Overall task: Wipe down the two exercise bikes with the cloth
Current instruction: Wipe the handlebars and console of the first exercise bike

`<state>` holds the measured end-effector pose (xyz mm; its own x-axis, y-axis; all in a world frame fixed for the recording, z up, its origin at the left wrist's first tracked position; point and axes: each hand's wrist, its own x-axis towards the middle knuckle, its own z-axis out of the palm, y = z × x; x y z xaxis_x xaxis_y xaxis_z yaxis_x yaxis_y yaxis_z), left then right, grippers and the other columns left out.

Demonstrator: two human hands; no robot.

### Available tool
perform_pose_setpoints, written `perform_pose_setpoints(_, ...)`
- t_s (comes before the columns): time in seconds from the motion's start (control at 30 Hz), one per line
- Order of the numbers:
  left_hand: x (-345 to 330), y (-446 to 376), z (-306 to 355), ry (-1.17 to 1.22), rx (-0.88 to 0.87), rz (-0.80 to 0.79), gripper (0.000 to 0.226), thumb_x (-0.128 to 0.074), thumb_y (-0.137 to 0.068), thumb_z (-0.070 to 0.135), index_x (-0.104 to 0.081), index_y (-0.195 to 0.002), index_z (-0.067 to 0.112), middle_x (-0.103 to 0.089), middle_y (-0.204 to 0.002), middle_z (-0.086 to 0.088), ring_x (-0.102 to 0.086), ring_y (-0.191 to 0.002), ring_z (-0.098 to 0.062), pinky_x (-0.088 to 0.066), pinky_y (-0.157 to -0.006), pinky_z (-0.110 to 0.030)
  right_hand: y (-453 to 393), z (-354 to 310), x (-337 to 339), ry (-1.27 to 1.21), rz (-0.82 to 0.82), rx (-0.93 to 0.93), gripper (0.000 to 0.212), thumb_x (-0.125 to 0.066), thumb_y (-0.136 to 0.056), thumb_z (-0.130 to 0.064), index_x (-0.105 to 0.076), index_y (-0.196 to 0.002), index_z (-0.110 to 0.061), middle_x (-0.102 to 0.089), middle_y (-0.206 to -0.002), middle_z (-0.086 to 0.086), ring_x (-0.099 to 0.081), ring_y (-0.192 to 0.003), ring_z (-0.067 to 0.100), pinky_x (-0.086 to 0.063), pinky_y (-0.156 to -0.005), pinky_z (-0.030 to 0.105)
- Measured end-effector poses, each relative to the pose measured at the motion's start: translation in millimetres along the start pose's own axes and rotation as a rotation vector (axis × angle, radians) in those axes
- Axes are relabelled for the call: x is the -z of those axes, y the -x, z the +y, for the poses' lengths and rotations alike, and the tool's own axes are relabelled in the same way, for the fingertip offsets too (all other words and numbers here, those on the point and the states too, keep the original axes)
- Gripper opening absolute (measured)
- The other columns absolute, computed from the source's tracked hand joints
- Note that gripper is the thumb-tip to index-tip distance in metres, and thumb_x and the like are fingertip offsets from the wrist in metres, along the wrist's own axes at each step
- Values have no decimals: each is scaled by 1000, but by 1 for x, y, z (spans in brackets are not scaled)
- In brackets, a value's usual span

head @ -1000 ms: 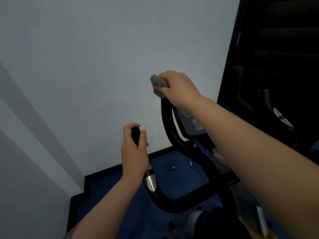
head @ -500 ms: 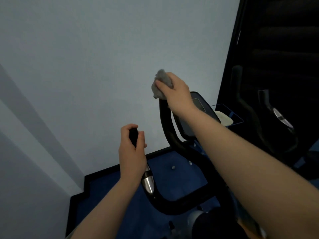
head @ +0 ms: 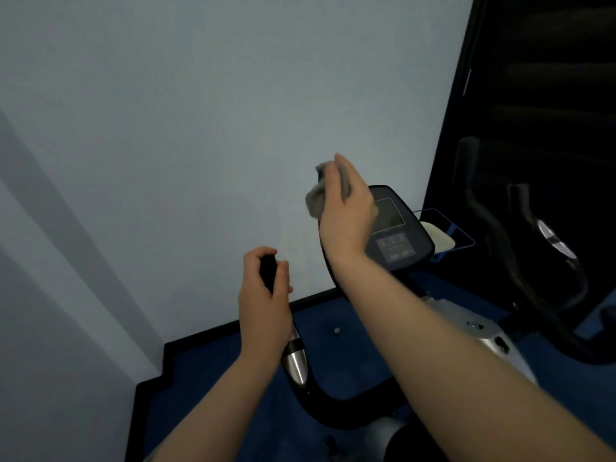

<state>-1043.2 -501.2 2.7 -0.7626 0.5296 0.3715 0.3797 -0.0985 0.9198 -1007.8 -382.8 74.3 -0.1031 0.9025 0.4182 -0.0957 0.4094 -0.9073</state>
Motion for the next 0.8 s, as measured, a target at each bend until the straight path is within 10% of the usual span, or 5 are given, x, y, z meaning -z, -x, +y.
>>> perform_pose_setpoints(0.37, 0, -1, -4, 21, -17, -2, 12, -50, -100, 25, -49, -110, 31, -58, -84, 11, -62, -74, -11, -45, -59, -12, 20, 22, 21, 303, -237, 63, 53, -44, -102, -38, -30, -151, -24, -54, -134, 4, -51, -121, 17, -40, -94, 24)
perform_pose_setpoints(0.53, -1, -1, -6, 23, -28, 1, 12, -51, -100, 23, -49, -110, 28, -57, -85, 8, -62, -73, -13, -44, -60, -10, -11, 16, 41, 464, -329, 31, 30, -53, -98, -34, -62, -104, -6, -67, -95, 13, -60, -92, 28, -42, -72, 33)
perform_pose_setpoints(0.8, 0, -1, -7, 17, -54, 0, 13, -51, -100, 25, -48, -111, 28, -56, -86, 10, -63, -73, -15, -47, -62, -13, 24, 18, 73, 734, -612, -68, 37, -50, -97, -44, -62, -108, -11, -66, -100, 13, -60, -95, 28, -43, -74, 32)
